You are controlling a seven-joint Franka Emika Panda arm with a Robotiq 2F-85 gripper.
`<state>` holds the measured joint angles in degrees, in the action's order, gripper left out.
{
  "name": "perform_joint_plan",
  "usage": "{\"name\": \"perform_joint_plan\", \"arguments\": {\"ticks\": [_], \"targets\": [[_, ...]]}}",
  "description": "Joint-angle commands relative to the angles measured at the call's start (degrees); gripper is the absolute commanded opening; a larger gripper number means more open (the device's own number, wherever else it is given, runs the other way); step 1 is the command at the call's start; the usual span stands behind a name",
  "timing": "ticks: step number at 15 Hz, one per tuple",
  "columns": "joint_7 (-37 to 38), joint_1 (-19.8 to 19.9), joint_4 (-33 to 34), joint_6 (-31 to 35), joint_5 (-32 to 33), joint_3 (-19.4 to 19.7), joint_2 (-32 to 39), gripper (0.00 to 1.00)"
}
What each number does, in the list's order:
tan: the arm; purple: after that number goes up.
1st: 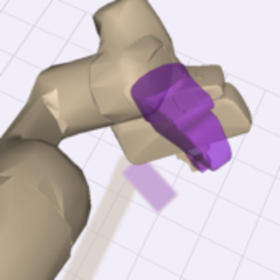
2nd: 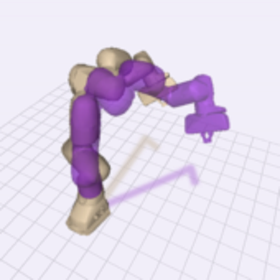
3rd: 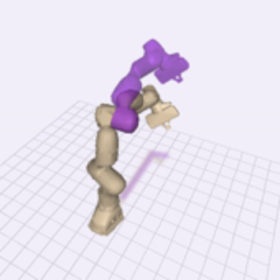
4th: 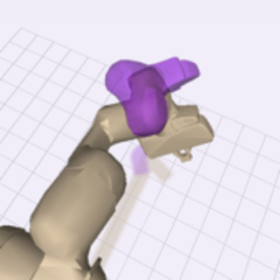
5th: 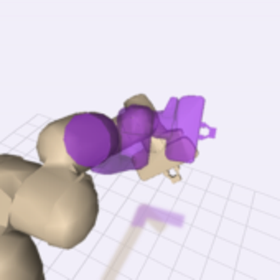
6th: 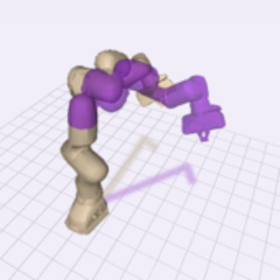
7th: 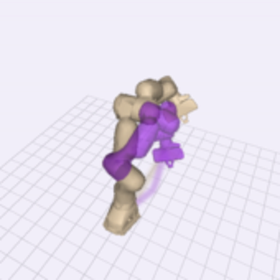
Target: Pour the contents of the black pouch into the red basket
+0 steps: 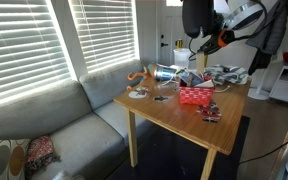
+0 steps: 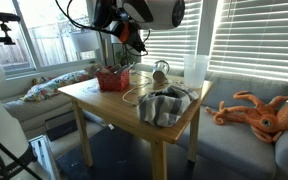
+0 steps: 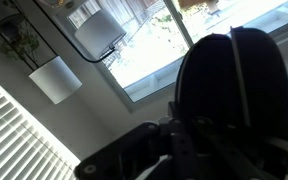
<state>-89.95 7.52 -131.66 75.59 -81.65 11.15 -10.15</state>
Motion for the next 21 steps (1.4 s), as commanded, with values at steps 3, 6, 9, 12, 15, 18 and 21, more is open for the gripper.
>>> {"name": "perform_joint_plan", "arguments": {"ticks": [3,6,9,12,15,18,21], "targets": [[-0.5,1.1,0.9,2.1,0.7,-1.3,0.0,0.01],[-0.7,1.3,0.9,12.8,3.9,-2.5,-2.5,0.01],[1.5,1.4,0.9,21.8,7.6,-3.3,-5.9,0.01],[3.9,1.8,0.7,30.6,12.1,-4.1,-9.2,0.01],[6.6,2.0,0.4,39.6,17.5,-5.0,-10.9,0.01],[8.9,1.8,-0.1,49.2,22.5,-5.4,-10.4,0.01],[11.4,1.2,-1.8,59.8,27.5,-5.9,-8.5,0.01]]}}
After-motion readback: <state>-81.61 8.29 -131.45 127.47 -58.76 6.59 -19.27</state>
